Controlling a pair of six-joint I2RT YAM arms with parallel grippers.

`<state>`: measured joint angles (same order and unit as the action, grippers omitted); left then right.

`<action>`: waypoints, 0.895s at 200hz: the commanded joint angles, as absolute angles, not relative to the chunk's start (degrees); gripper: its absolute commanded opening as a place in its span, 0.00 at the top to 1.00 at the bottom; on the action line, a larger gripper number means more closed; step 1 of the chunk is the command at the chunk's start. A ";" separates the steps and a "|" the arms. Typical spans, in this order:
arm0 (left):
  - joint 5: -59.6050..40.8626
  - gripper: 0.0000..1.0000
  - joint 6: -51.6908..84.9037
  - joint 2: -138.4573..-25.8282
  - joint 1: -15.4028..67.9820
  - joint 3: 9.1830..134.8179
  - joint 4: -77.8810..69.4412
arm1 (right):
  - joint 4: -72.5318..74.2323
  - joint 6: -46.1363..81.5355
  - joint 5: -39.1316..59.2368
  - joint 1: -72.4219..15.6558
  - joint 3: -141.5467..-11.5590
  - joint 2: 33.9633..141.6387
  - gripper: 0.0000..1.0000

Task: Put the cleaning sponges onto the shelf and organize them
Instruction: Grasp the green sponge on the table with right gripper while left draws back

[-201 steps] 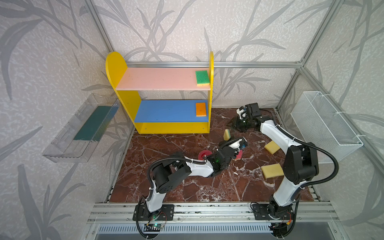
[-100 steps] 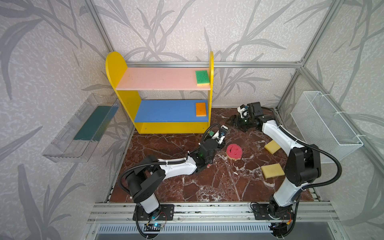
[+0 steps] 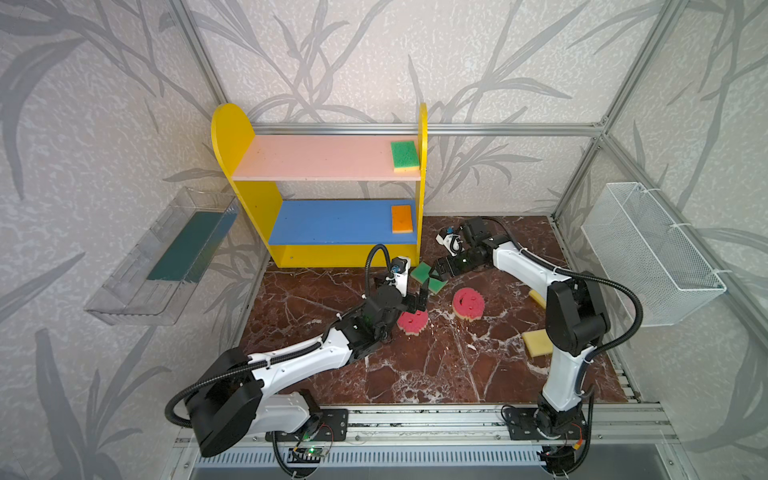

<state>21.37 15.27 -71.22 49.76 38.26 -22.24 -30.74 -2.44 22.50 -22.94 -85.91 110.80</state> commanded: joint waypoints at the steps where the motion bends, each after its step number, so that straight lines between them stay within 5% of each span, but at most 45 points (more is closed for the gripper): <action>1: 23.73 0.01 24.82 -67.25 49.14 35.37 -13.92 | -31.63 -9.58 16.73 -24.12 -87.71 112.80 0.01; 179: 21.73 0.01 28.15 -59.33 45.12 29.99 -7.48 | -41.75 -17.44 11.10 -26.42 -100.80 128.58 0.00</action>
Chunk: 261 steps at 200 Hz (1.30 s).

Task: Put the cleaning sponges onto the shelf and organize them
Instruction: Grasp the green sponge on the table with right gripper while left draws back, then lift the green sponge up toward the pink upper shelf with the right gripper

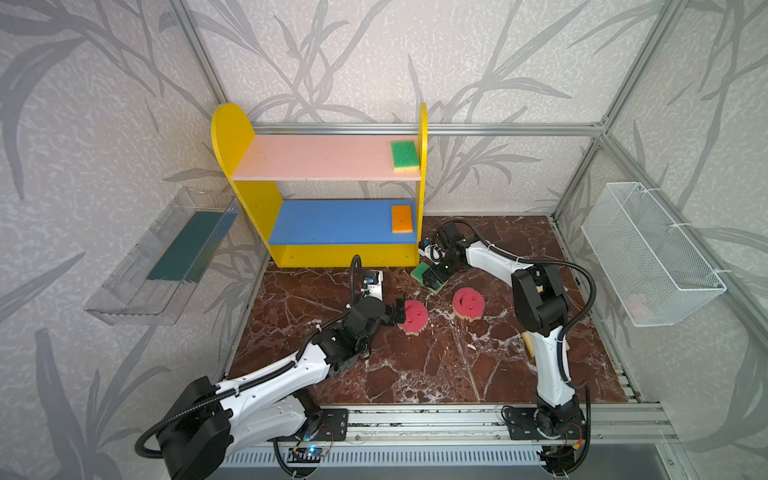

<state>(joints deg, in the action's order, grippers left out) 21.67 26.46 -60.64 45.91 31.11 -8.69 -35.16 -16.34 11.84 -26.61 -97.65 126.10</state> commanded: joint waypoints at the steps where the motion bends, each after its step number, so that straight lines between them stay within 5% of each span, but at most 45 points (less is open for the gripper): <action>1: 21.72 0.01 28.18 -59.33 45.10 29.98 -7.48 | -41.93 -17.47 11.09 -26.44 -100.85 128.63 0.00; 139: 22.02 0.01 29.18 -47.57 42.42 27.61 -1.10 | -42.43 -13.96 4.96 -29.29 -95.49 121.63 0.31; 261: 26.59 0.02 33.78 -36.43 42.20 32.16 18.92 | -33.55 4.58 1.91 -37.61 -71.94 79.89 0.43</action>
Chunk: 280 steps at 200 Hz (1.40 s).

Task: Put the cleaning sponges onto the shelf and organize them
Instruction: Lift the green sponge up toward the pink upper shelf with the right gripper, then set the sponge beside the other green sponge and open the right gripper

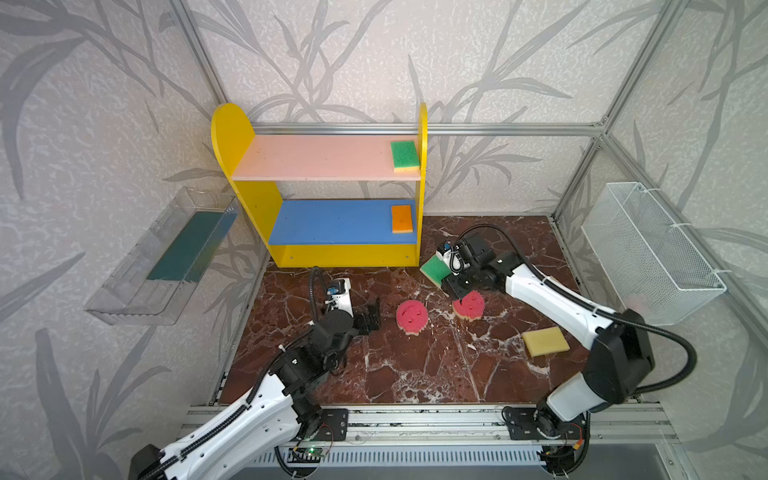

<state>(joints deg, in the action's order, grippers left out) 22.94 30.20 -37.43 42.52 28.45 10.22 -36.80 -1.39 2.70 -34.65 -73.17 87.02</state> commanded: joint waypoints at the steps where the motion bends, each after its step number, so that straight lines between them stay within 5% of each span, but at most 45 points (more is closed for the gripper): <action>1: 26.70 0.02 33.81 -36.41 42.19 32.25 19.17 | -33.52 4.75 2.01 -37.79 -72.14 79.72 0.43; 53: 27.72 0.02 35.40 -31.55 42.19 34.61 26.77 | -37.96 6.45 -4.89 -46.73 -93.26 82.92 0.43; 120: 27.11 0.03 36.78 -31.37 42.15 33.29 28.10 | -36.90 5.76 -7.47 -48.59 -121.96 100.45 0.43; 178: 26.08 0.04 37.45 -30.23 42.23 30.29 25.33 | -50.04 4.17 -8.66 -48.95 -174.21 130.87 0.43; 197: 25.67 0.04 37.12 -28.42 42.20 28.43 24.82 | -45.69 4.13 -10.77 -48.96 -174.29 132.04 0.43; 234: 24.80 0.05 37.62 -23.88 42.19 25.45 23.85 | -27.78 4.05 -13.05 -48.96 -153.47 125.58 0.43; 280: 22.13 0.06 37.68 -24.32 42.19 24.79 22.69 | -26.08 1.87 -14.43 -48.88 -165.28 134.41 0.43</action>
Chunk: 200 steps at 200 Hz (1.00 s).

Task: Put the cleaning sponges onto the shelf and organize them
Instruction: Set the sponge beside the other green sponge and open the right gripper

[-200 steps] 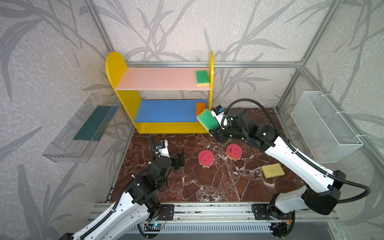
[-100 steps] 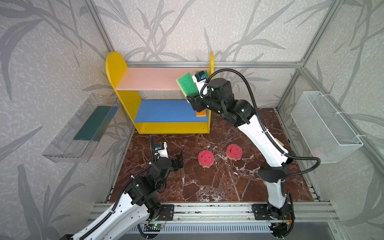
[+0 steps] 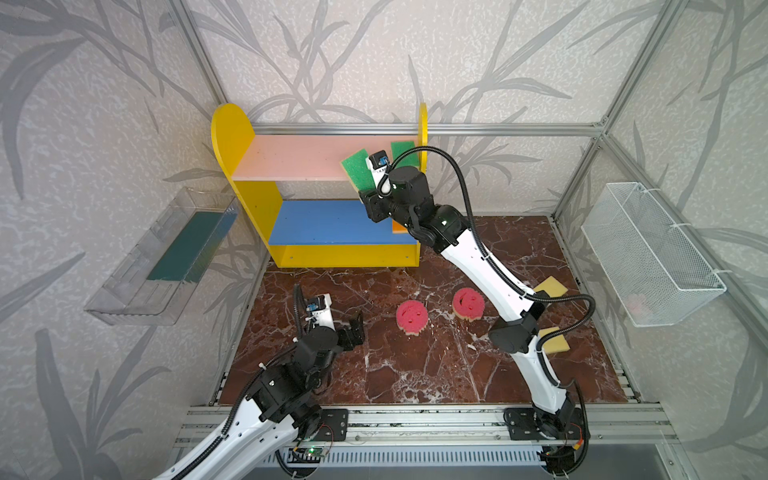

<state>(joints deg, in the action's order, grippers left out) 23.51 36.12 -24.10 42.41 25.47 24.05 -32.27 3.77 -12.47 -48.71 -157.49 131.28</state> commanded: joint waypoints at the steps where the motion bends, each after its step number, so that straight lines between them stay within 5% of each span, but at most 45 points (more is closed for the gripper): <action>1: 22.05 0.06 37.74 -24.33 42.19 24.79 22.68 | -26.09 1.82 -14.42 -48.87 -165.57 134.61 0.43; 170: 21.09 0.07 37.88 -26.04 42.21 23.09 21.49 | -14.41 0.42 -23.05 -46.94 -164.01 138.14 0.43; 200: 21.01 0.06 37.79 -26.45 42.19 23.02 21.11 | -14.33 -0.45 -23.57 -46.71 -163.70 138.23 0.30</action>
